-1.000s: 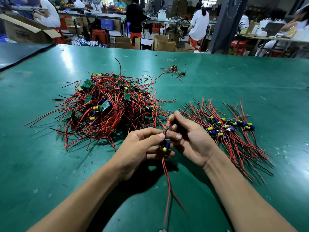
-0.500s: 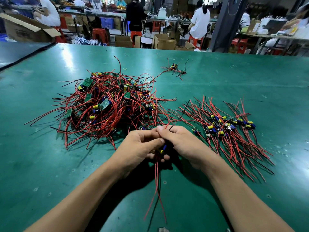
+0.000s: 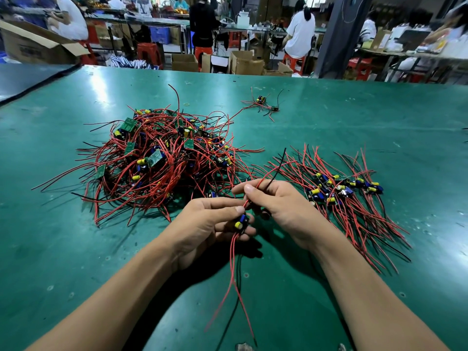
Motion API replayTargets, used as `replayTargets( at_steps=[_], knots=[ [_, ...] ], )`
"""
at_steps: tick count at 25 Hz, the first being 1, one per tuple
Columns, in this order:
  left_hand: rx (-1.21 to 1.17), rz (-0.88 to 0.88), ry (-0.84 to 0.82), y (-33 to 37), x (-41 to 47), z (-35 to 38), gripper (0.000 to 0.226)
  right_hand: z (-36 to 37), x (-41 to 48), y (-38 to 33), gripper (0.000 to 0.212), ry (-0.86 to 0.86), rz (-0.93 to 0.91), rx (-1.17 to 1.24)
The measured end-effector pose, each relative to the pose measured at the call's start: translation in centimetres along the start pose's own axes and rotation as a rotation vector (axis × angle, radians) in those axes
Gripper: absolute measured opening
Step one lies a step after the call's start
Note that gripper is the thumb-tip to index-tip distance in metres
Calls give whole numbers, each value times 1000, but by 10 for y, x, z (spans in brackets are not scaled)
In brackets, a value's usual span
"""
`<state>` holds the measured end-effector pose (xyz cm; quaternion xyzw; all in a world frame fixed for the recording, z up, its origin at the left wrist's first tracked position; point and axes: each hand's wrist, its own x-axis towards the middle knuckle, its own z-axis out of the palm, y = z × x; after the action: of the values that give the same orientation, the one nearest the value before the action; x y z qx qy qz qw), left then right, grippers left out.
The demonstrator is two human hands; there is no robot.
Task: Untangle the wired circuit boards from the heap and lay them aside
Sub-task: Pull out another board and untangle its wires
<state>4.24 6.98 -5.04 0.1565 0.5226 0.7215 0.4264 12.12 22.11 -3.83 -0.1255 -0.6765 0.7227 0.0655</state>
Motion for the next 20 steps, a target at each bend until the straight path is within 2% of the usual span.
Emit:
replayTargets(
  at_steps=[7, 9, 12, 14, 15, 17, 20],
  knots=[
    [-12, -101, -127, 2, -4, 1, 13, 8, -3, 0, 32, -175, -62, 40],
    [-28, -97, -117, 0, -2, 0, 15, 11, -2, 2, 39, -150, -35, 20],
    [-29, -26, -61, -3, 0, -2, 18, 14, 0, 4, 50, -80, -9, -137],
    [32, 47, -42, -6, 1, -2, 19, 15, 0, 6, 41, -109, -11, -214],
    [90, 81, -27, -7, 1, -2, 19, 15, -1, 7, 37, -133, -7, -228],
    [199, 130, 5, -10, 2, -3, 14, 17, -2, 7, 45, -143, 29, -206],
    [275, 146, 16, -11, 4, -3, 10, 16, 2, 10, 51, -76, 57, -240]
  ],
)
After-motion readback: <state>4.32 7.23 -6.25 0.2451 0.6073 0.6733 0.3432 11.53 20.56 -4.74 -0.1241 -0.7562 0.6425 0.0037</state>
